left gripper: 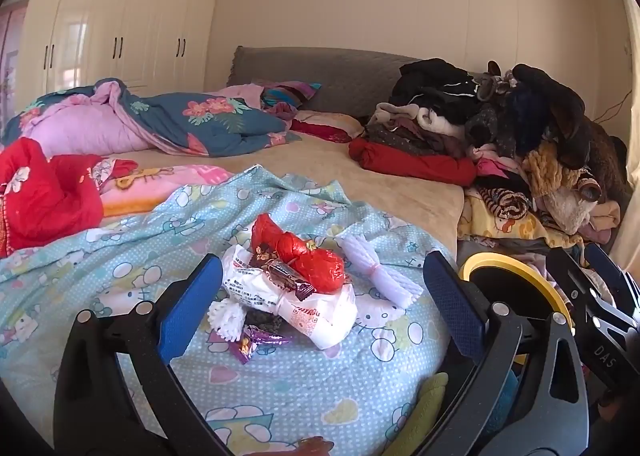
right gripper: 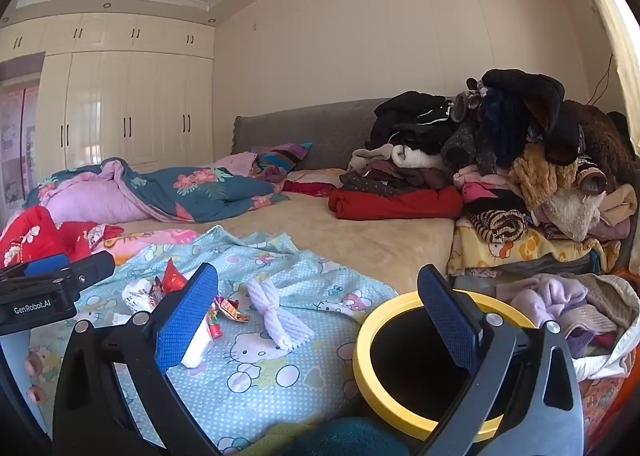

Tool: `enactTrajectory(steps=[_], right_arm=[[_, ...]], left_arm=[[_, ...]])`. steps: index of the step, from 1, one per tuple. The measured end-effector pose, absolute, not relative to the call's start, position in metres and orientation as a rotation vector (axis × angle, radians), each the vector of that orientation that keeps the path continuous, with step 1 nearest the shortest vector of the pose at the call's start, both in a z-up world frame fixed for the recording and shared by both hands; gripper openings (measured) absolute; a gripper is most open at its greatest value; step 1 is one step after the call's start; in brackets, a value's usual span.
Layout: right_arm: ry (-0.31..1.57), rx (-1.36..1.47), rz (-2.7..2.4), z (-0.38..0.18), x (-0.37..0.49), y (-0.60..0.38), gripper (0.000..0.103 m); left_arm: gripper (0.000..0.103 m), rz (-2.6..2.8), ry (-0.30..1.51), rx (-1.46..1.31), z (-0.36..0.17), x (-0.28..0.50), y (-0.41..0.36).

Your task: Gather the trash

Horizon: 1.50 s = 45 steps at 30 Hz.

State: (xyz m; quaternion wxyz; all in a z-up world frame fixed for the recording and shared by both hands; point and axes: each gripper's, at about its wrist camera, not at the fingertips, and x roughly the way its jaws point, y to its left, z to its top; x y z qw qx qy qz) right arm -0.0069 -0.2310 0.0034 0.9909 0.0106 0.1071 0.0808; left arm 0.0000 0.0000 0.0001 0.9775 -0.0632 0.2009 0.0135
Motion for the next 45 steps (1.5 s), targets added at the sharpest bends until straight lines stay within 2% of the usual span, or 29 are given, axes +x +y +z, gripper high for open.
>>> enactTrajectory(steps=[45], right_arm=[[0.198,0.009,0.169,0.014,-0.007,-0.226,0.097]], left_arm=[[0.092,0.019,0.398,-0.135,0.002,0.000,-0.002]])
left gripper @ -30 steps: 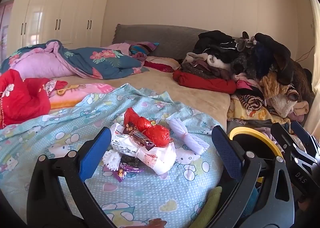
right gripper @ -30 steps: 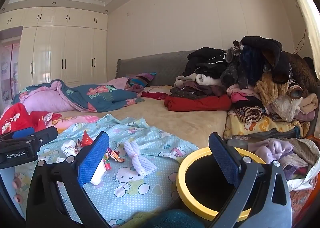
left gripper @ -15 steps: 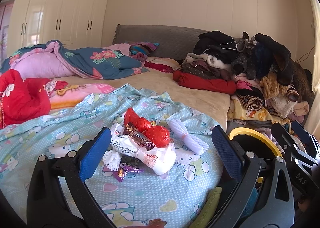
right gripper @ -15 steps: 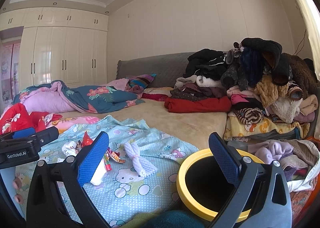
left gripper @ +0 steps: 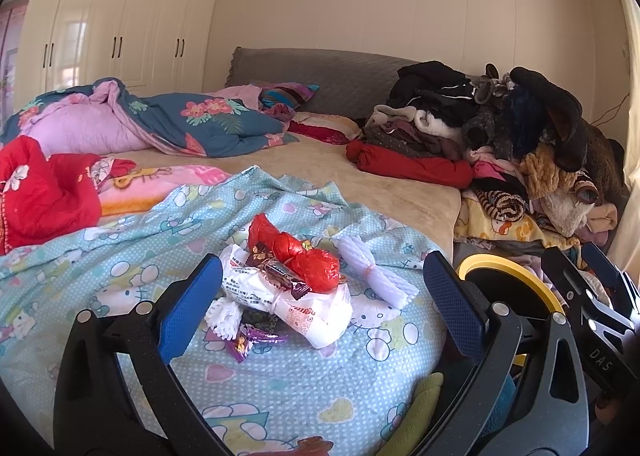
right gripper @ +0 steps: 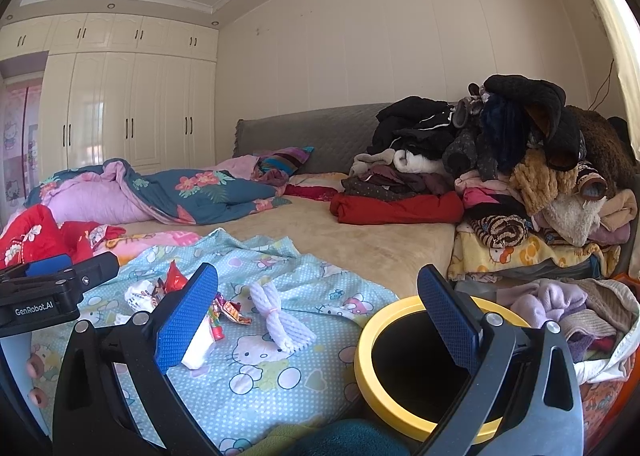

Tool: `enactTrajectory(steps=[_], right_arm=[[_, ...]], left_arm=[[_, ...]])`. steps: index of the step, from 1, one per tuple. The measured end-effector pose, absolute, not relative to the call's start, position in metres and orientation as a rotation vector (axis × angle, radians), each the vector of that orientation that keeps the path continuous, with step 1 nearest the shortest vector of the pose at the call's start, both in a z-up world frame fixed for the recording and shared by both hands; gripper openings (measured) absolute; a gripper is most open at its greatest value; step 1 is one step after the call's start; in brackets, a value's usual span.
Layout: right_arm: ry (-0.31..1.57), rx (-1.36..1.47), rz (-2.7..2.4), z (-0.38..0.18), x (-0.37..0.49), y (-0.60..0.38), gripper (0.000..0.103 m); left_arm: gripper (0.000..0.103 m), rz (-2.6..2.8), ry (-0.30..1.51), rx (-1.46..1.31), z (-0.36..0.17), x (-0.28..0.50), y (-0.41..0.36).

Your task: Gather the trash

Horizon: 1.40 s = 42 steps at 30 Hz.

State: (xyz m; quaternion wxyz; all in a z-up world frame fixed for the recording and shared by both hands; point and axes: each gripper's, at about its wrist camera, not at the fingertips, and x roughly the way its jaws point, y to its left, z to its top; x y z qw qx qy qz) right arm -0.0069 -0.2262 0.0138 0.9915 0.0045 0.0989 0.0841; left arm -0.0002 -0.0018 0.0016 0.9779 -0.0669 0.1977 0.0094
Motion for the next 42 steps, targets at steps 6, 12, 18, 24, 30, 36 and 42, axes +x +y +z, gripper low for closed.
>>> enactTrajectory(steps=[6,12,18,24,30,36,42], right_arm=[[0.198,0.007,0.170,0.019,-0.008,-0.222,0.097],[0.199,0.006,0.173,0.016,-0.009,-0.221,0.097],[0.201,0.002,0.188,0.017,-0.008,-0.216,0.097],[0.235,-0.006,0.253,0.007,0.005,-0.211,0.097],[0.294,-0.019,0.353,0.003,0.024,-0.187,0.097],[0.336,-0.035,0.453,0.005,0.038,-0.160,0.097],[0.378,-0.069,0.525,0.001,0.055,-0.134,0.097]], left_arm=[[0.092,0.018,0.399,-0.135,0.001,0.000,-0.002],[0.092,0.018,0.399,-0.137,0.001,-0.001,-0.003],[0.092,0.020,0.398,-0.136,0.000,-0.001,-0.003],[0.092,0.070,0.393,-0.168,0.000,-0.005,0.007],[0.092,0.146,0.400,-0.201,-0.002,0.000,0.034],[0.092,0.227,0.422,-0.249,-0.006,0.008,0.073],[0.092,0.235,0.443,-0.290,-0.013,0.018,0.105]])
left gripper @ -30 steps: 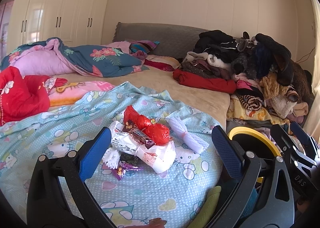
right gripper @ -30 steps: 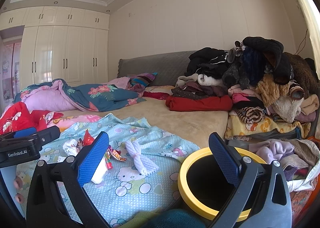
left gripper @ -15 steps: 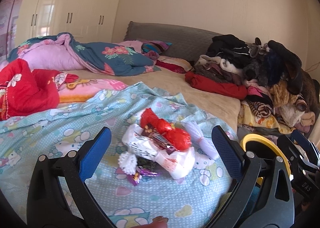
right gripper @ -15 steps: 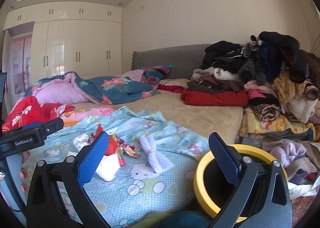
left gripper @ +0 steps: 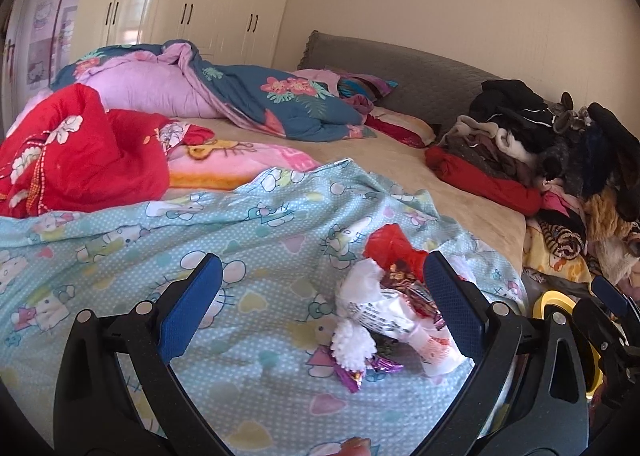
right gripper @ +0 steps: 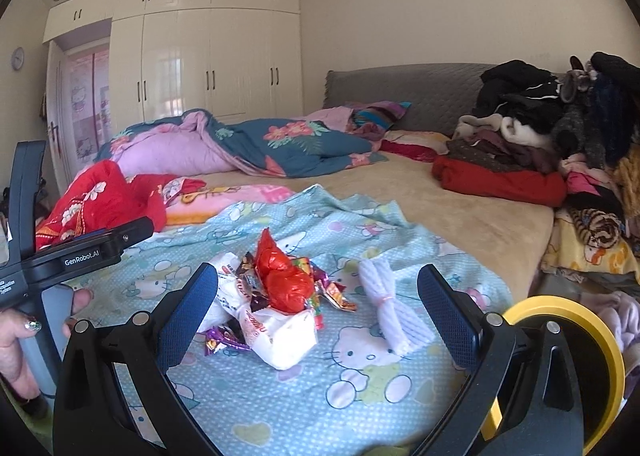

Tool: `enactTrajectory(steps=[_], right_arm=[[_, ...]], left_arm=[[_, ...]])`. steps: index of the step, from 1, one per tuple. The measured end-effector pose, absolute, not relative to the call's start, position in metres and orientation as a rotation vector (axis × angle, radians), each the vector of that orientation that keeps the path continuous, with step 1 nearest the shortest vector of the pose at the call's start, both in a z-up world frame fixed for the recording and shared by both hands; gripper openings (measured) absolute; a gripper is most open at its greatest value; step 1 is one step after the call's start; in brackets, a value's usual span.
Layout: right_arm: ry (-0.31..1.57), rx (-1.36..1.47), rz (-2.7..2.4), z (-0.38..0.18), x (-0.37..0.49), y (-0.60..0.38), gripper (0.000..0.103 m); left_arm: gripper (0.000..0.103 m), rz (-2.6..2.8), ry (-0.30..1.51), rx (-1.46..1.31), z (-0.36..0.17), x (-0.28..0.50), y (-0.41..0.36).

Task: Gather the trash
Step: 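Reach the right tool to the red plastic bag and close on it, then grasp the white paper bag with the left tool while right lifts red bag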

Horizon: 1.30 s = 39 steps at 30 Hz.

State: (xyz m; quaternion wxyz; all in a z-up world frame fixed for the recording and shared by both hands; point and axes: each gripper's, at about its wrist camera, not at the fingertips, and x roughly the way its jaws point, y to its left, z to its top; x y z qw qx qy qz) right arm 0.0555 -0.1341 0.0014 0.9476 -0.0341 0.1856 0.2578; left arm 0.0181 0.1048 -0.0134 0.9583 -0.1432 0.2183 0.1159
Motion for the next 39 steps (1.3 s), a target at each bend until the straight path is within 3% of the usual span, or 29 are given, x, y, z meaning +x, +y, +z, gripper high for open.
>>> enactTrajectory(steps=[13,15,18,23,27,33,39], right_arm=[[0.571,-0.084,0.611,-0.028,0.124,-0.098,0.095],[0.625,-0.068,0.635,-0.036,0.137,-0.096,0.084],[0.679,-0.065,0.656,-0.046,0.148,-0.088,0.072],[0.732,-0.096,0.700,-0.058,0.158,-0.075,0.056],[0.753,-0.094,0.730,-0.063,0.160,-0.072,0.030],[0.741,-0.025,0.745,-0.060,0.163,-0.086,0.019],[0.692,0.061,0.734,-0.044,0.159,-0.110,0.017]], left_arm=[[0.092,0.050,0.601,-0.357,-0.053,0.076,0.126],[0.092,0.027,0.620,-0.375,-0.061,0.084,0.126],[0.084,-0.021,0.650,-0.413,-0.070,0.093,0.125],[0.077,-0.064,0.695,-0.458,-0.084,0.107,0.124],[0.062,-0.096,0.721,-0.473,-0.090,0.113,0.119],[0.041,-0.113,0.719,-0.478,-0.084,0.111,0.111],[0.035,-0.110,0.662,-0.430,-0.058,0.097,0.098]])
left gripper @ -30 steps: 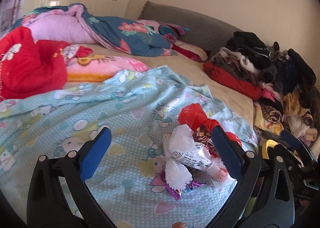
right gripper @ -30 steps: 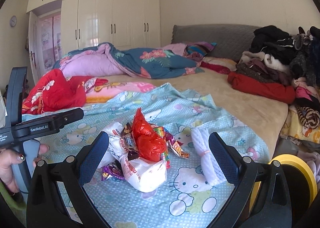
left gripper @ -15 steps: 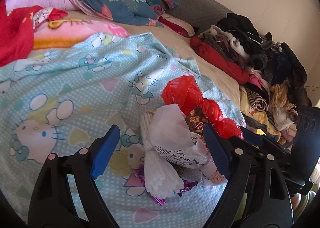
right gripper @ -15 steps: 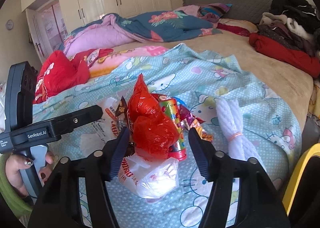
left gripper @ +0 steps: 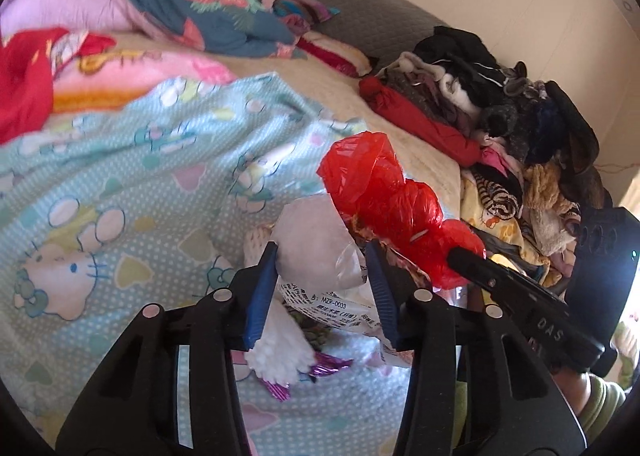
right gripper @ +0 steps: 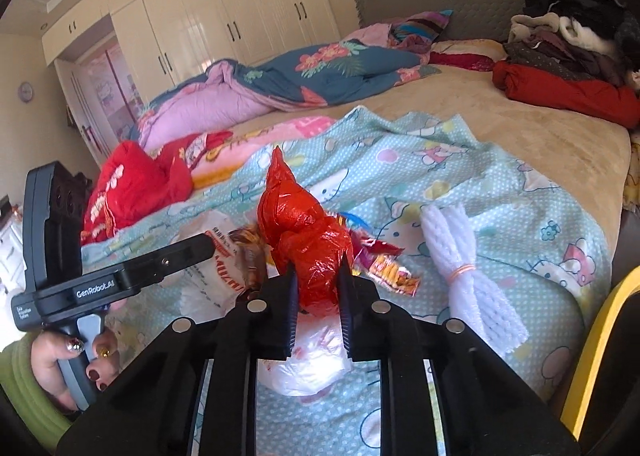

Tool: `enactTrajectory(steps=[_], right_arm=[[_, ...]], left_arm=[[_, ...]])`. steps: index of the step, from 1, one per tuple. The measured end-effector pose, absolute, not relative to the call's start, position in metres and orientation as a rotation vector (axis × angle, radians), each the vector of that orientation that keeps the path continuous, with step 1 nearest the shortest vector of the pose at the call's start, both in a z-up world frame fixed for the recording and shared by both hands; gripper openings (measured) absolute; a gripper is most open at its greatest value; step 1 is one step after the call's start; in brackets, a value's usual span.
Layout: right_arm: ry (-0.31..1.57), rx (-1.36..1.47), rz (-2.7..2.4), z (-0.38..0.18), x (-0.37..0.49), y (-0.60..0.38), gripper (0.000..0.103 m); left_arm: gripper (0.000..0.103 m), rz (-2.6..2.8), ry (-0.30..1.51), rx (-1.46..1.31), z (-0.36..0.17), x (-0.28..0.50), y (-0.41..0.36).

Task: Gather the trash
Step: 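Grasp the white paper bag with the left tool while right lifts red bag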

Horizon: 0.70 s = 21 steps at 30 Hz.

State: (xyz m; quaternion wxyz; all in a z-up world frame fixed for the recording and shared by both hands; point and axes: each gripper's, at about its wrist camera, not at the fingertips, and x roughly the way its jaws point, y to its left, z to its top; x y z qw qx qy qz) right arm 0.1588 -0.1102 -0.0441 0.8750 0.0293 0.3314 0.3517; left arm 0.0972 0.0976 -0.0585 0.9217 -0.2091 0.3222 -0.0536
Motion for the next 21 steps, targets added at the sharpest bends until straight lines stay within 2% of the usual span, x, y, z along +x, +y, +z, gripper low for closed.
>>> enactTrajectory(steps=[11,21], right_arm=[[0.617,0.136,0.674,-0.015,0.152,-0.157,0.017],[0.562,0.216,0.620,0.004,0.143,-0.212,0.017]], left_arm=[[0.033,-0.123,0.581,-0.352,-0.007,0.086,0.068],[0.032,-0.143,0.570,-0.301,0.009,0.093,0.021]])
